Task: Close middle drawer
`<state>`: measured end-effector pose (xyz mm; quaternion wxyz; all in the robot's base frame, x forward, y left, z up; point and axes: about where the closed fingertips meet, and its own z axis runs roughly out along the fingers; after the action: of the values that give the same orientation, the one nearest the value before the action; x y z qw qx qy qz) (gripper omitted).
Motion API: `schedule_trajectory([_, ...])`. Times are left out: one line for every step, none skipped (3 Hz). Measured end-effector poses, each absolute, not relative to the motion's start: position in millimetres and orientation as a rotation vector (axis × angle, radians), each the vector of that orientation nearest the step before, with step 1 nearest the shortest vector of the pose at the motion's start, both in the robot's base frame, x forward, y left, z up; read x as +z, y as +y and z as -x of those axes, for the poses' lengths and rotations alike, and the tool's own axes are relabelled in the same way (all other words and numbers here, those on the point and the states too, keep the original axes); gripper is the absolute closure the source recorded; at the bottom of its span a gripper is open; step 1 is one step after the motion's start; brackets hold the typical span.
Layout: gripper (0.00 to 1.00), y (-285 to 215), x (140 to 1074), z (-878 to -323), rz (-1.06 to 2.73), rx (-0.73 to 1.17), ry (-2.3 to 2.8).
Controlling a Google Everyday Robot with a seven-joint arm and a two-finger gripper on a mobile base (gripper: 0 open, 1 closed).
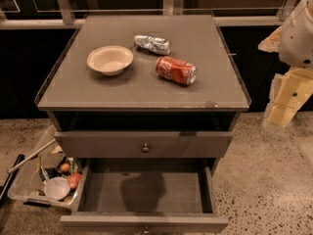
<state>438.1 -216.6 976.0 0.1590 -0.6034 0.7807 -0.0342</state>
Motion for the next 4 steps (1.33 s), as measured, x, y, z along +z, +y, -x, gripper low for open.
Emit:
schedule_trajectory([0.00, -214.6, 972.8, -434.4, 1.728, -0.088, 2.213])
schedule_trajectory([0.00, -209.2, 948.4, -420.6, 1.738, -0.029, 2.176])
schedule_trajectory([0.19, -204.7, 913.6, -406.3, 1.745, 0.012, 2.134])
schedule_trajectory([0.42, -202.8, 878.0, -390.8, 1.749, 0.055, 2.086])
